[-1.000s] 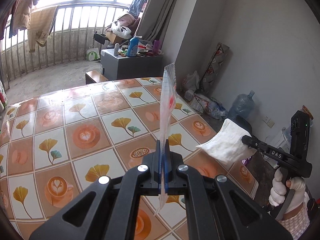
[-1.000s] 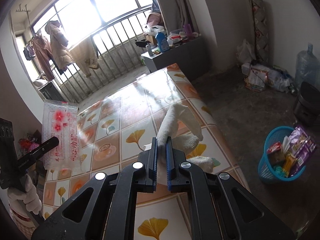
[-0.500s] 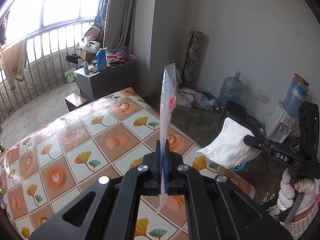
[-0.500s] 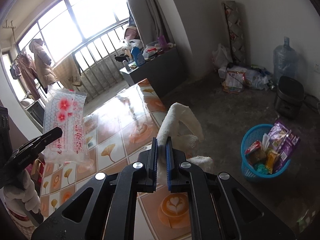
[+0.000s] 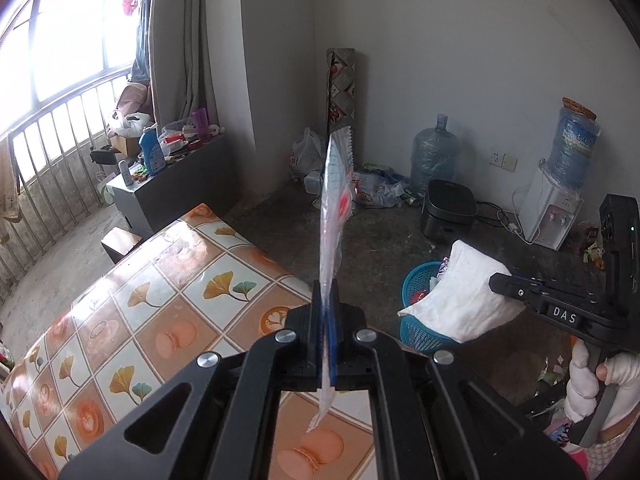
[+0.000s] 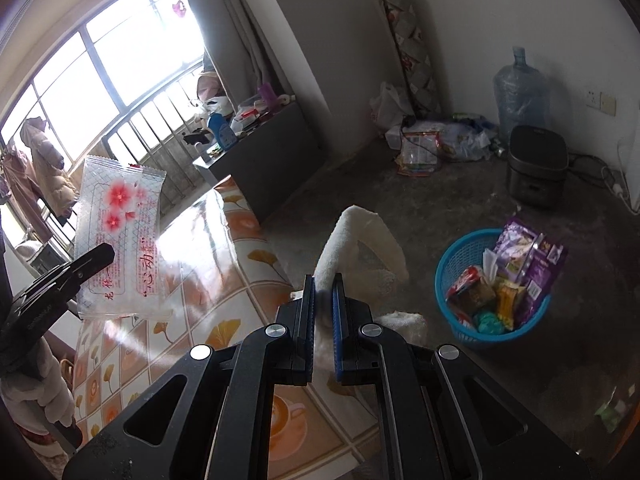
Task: Collect trash
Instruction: 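Carry the plastic bag and white cloth over the blue wastebasket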
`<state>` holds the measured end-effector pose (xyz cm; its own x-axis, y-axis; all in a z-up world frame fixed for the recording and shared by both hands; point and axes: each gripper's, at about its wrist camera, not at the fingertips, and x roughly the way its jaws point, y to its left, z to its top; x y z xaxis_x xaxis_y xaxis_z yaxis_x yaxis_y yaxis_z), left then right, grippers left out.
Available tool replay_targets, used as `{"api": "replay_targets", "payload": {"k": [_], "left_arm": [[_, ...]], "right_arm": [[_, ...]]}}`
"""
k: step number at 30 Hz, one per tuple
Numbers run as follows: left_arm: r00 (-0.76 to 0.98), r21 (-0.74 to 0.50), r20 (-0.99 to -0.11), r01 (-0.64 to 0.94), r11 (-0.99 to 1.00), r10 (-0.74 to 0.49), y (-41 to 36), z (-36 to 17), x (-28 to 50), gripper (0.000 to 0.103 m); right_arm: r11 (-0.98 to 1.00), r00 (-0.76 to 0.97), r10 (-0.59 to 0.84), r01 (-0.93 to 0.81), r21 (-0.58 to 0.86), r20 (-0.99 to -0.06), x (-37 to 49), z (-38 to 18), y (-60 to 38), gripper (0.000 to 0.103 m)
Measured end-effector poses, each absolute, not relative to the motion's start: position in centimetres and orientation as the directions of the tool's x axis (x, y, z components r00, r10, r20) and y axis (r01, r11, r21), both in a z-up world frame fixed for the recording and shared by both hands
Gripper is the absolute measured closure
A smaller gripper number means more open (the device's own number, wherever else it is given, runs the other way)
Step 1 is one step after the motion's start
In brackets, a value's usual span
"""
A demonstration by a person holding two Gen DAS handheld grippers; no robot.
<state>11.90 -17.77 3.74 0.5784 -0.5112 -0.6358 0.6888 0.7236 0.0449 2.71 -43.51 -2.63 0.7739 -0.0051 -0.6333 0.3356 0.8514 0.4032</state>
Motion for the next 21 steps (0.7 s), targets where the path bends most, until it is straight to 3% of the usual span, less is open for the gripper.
{"api": "replay_targets", "payload": {"k": [5, 11, 21], "left_arm": [[0.497, -0.005, -0.667, 0.741, 0.671, -0.554, -21.7, 2.9, 12.8, 0.101], [0.252, -0.233, -0.728, 0.783, 0.577, -0.637, -28.0, 0.4, 15.8, 0.101], [-0.054, -0.436, -0.788, 0.753, 0.494, -0.613, -41.4, -6.7, 18.8, 0.101]], "right_arm": [[0.809, 0.762, -0.068, 0.420, 0.411, -0.644, 1.7, -3.4, -46.8, 0.097], [0.685, 0.715, -0.205, 0.593, 0.424, -0.668, -1.0, -5.0, -52.1, 0.097], [0.530, 0.642, -0.249, 0.717, 0.453, -0.725, 0.6, -10.3, -59.2, 0.097]]}}
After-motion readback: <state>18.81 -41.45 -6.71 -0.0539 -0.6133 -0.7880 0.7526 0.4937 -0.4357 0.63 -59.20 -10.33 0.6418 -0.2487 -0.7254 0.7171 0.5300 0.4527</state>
